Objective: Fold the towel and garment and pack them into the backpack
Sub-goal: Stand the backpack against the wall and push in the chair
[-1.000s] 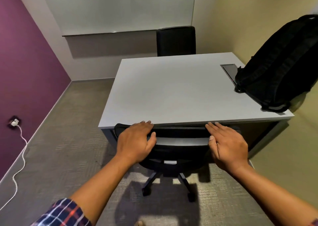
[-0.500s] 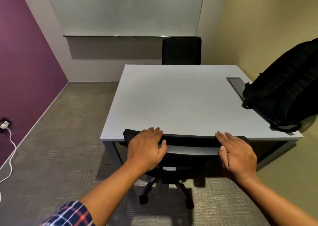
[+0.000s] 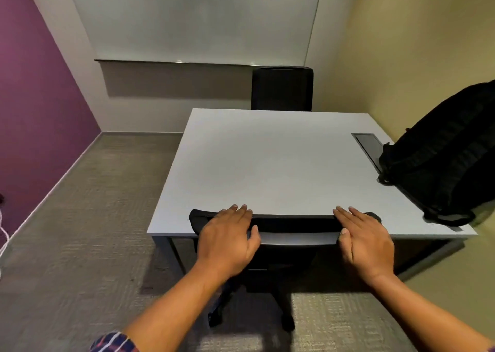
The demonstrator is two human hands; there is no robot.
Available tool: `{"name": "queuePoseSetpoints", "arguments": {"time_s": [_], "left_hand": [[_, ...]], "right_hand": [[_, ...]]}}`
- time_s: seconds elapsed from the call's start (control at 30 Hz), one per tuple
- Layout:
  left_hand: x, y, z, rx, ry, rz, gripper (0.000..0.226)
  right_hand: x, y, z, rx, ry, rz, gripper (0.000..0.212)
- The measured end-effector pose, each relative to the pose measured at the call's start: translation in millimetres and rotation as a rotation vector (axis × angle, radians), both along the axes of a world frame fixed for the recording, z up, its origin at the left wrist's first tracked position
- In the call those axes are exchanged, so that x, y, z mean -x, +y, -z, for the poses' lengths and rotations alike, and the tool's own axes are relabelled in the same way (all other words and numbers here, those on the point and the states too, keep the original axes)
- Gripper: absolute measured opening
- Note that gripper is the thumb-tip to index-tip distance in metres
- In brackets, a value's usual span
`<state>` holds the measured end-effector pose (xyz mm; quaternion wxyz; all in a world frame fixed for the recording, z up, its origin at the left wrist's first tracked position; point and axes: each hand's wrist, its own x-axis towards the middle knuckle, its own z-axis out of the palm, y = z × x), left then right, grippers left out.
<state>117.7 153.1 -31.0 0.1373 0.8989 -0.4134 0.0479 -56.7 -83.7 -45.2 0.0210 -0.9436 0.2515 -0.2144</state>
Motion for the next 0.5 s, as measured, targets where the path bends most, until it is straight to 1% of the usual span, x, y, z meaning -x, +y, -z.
{"name": "queuePoseSetpoints", "arguments": {"time_s": [0.13,0.2,0.3,0.4,0.5], "left_hand": [[4.3,-1.3,1.0,0.024,-0.015,-0.032,0.051],[5.4,-2.0,0.8,0.036,-0.044,-0.037,0.052],[8.5,-3.3,-2.0,0.034,-0.032,-0.045,0.057],[13.2,-4.3,-3.7,0.026,0.018,-0.069,0.062],[10.7,-8.4,-9.5,0.049,0.187,-0.117,0.059]], "right_hand": [[2.5,-2.0,-1.0,-0.010,0.029,-0.033,0.054],[3.7,-1.8,-3.1,-0.009,0.052,-0.041,0.054],[5.5,-3.5,-5.8,-0.023,0.070,-0.042,0.054],[11.1,0.4,-9.7,-0.057,0.107,-0.041,0.056],[11.7,1.0,-16.1,-0.147,0.130,-0.049,0.063]]}}
